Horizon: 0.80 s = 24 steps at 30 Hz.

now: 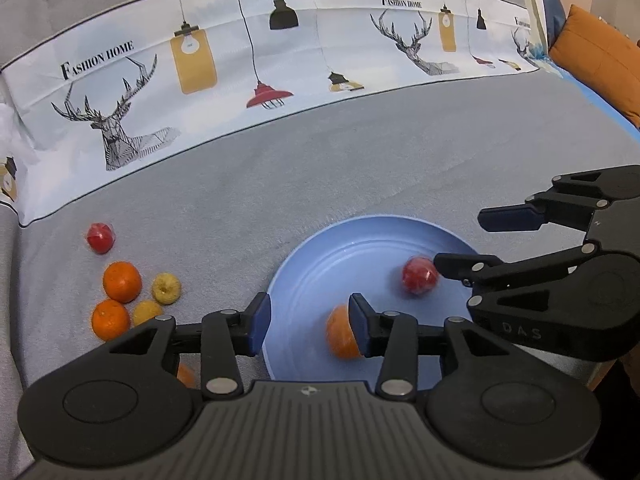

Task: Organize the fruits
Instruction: 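Place the red-netted fruit on the plate with the right tool while the left tool places the mandarin, then grasp a netted mandarin with the right tool while the left tool grasps a dark date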

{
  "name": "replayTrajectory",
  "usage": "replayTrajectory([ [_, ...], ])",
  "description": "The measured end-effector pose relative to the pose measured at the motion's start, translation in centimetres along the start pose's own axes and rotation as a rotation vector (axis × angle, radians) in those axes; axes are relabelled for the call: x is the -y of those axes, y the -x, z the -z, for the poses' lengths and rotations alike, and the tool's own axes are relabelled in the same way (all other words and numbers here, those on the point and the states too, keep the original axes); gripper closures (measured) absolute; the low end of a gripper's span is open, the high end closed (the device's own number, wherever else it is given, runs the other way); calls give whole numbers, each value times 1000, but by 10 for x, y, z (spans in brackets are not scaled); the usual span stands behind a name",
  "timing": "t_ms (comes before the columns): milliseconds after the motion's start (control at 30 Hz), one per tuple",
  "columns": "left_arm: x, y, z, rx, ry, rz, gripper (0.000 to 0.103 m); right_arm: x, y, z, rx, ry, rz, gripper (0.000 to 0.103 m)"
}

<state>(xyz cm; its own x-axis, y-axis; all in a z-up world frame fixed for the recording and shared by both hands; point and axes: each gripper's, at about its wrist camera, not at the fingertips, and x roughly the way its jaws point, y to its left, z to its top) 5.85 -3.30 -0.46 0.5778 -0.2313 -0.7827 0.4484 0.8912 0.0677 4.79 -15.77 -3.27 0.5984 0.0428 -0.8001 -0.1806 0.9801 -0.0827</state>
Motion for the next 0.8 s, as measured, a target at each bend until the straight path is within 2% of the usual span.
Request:
replayTrajectory([
  [33, 0, 1, 0, 11, 0, -7, 56, 1, 0, 0, 3, -4, 3, 52],
  [100, -4, 5, -2, 35, 11, -13, 62, 2, -1, 1, 0, -13, 0, 52],
  [167, -7, 8, -4, 48, 25, -15, 79, 3, -1, 1, -3, -18, -7, 52],
  [267, -11, 9, -6, 55, 39, -33, 85, 2, 0, 0, 3, -22, -19, 52],
  [433, -23, 11, -9, 47, 81, -86, 85, 1, 0, -1, 9, -33, -22, 52],
  [567, -39, 24, -13, 81, 124, -133, 85, 2, 2, -4, 26, -45, -27, 52],
  [667, -74, 35, -21, 102, 236, -117, 85, 3, 4, -7, 51, -67, -37, 51],
  [733, -106, 32, -25, 57, 330, -111, 84, 1, 5, -10, 70, -72, -34, 52],
  [800, -140, 25, -21, -10, 416, -150, 84, -2, 6, -13, 83, -75, -49, 54],
])
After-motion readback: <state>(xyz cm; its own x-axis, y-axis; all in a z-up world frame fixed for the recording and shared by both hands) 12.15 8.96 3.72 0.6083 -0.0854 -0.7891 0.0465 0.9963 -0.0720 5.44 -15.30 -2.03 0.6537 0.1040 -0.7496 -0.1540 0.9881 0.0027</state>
